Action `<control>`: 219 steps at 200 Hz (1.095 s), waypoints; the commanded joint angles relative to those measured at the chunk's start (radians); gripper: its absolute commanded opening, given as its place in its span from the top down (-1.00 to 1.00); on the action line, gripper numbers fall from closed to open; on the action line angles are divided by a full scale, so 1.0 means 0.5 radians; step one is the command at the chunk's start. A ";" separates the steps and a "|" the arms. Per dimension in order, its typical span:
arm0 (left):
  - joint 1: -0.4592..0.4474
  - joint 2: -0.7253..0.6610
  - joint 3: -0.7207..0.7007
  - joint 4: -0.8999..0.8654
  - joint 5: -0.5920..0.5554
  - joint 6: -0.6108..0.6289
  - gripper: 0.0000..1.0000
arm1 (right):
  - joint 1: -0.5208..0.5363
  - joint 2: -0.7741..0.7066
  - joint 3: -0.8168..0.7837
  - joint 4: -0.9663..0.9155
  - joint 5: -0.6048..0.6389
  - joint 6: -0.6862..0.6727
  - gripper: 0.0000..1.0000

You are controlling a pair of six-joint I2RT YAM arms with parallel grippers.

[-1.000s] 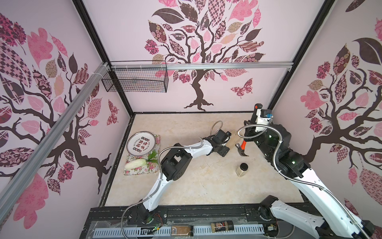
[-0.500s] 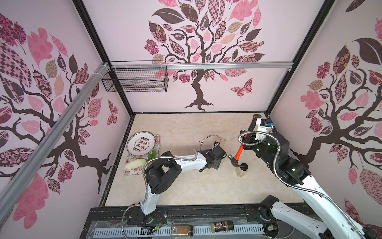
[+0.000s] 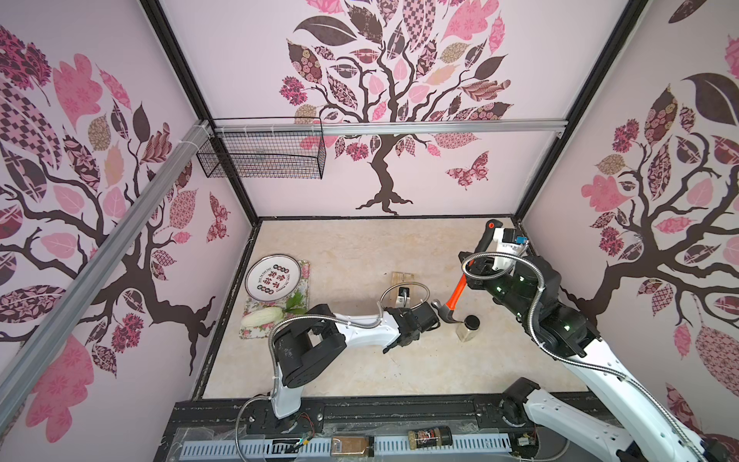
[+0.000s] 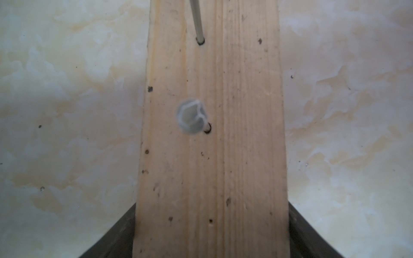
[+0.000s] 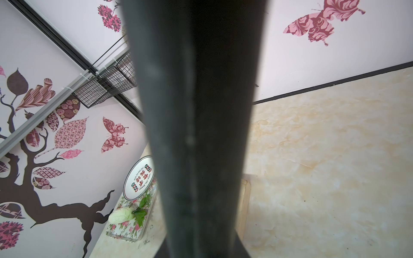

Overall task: Use a claw hammer to pull out a nail
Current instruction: Move the mounting plate to the center of the board.

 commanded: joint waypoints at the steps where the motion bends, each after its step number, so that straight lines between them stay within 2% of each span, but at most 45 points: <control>1: 0.006 -0.044 -0.082 -0.038 0.012 -0.083 0.08 | -0.003 0.007 0.052 0.196 -0.035 0.048 0.69; 29: 0.007 -0.036 -0.073 -0.022 0.045 -0.067 0.02 | -0.004 0.025 0.069 0.207 -0.024 0.036 0.69; 53: 0.006 -0.046 -0.084 0.019 0.102 -0.037 -0.24 | -0.004 0.048 0.083 0.205 -0.009 0.019 0.69; 106: 0.006 -0.229 -0.145 0.153 0.224 0.132 -0.54 | -0.004 0.089 0.100 0.211 0.011 -0.006 0.69; 109: 0.006 -0.248 -0.150 0.161 0.231 0.154 -0.65 | -0.004 0.092 0.101 0.214 0.009 -0.006 0.69; 124: 0.008 -0.351 -0.166 0.192 0.272 0.250 -0.95 | -0.004 0.106 0.105 0.222 0.011 -0.009 0.69; 138: 0.006 -0.452 -0.175 0.192 0.315 0.373 -0.95 | -0.003 0.123 0.117 0.230 0.008 -0.014 0.69; 163: 0.009 -0.651 -0.172 0.197 0.574 0.620 -0.95 | -0.003 0.152 0.141 0.260 -0.001 -0.031 0.69; 185: 0.034 -0.809 -0.105 0.041 0.697 0.704 -0.95 | -0.004 0.195 0.166 0.291 -0.012 -0.040 0.68; 200: 0.104 -0.925 -0.085 -0.054 0.788 0.708 -0.95 | -0.003 0.240 0.187 0.318 -0.033 -0.046 0.68; 219: 0.277 -1.097 -0.112 -0.076 1.056 0.700 -0.95 | -0.003 0.310 0.232 0.335 -0.059 -0.055 0.68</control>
